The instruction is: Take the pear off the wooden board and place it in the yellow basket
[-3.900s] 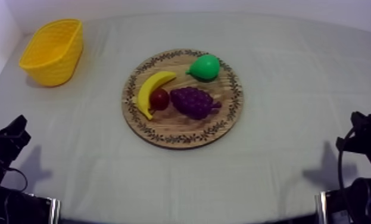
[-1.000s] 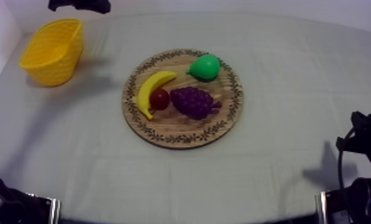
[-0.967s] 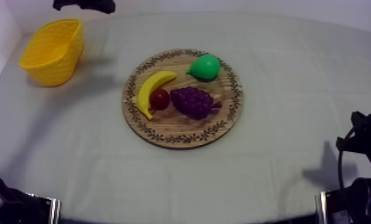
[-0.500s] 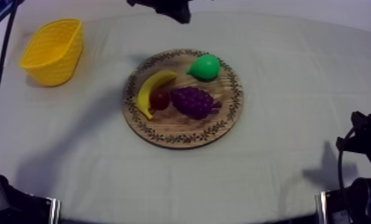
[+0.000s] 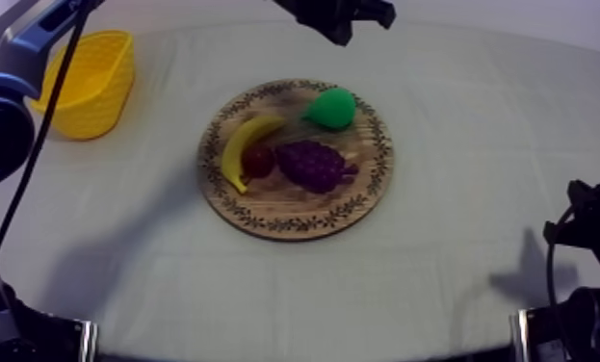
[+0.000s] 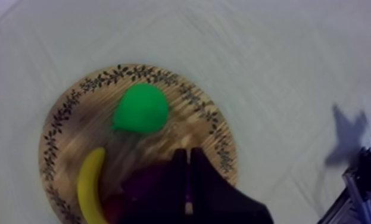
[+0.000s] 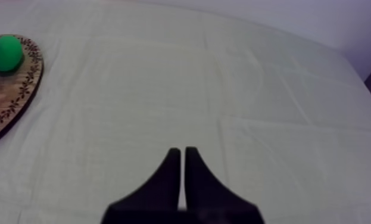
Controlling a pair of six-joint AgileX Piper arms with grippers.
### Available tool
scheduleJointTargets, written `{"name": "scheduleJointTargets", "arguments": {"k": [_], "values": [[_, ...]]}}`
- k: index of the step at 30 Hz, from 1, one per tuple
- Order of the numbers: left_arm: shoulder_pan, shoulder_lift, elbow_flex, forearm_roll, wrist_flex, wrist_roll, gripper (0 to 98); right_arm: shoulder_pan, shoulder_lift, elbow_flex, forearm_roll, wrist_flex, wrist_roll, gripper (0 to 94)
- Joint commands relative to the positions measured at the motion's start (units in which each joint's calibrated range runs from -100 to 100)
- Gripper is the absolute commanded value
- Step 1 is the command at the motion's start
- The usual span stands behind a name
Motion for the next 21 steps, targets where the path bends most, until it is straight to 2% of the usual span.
{"name": "scheduleJointTargets", "arguments": {"k": [1, 5, 9, 14, 21], "values": [[0.07, -0.13, 0.28, -1.21, -0.27, -12.63, 1.9, 0.02, -0.05, 0.01, 0.01, -0.01, 0.03, 0.4], [-0.04, -0.51, 0.83, -2.54, -0.79, -22.65, 2.5, 0.02, -0.05, 0.01, 0.01, -0.01, 0.03, 0.4], [-0.42, -0.68, 0.67, -3.04, -0.85, -28.25, 4.4, 0.02, -0.05, 0.01, 0.01, -0.01, 0.03, 0.4], [-0.99, -0.99, 0.27, -2.24, -1.50, -30.33, 16.8, 0.02, -0.05, 0.01, 0.01, -0.01, 0.03, 0.4], [-1.66, -1.26, 2.40, -1.73, -0.18, -29.40, 46.9, 0.02, -0.05, 0.01, 0.01, -0.01, 0.03, 0.4]]}}
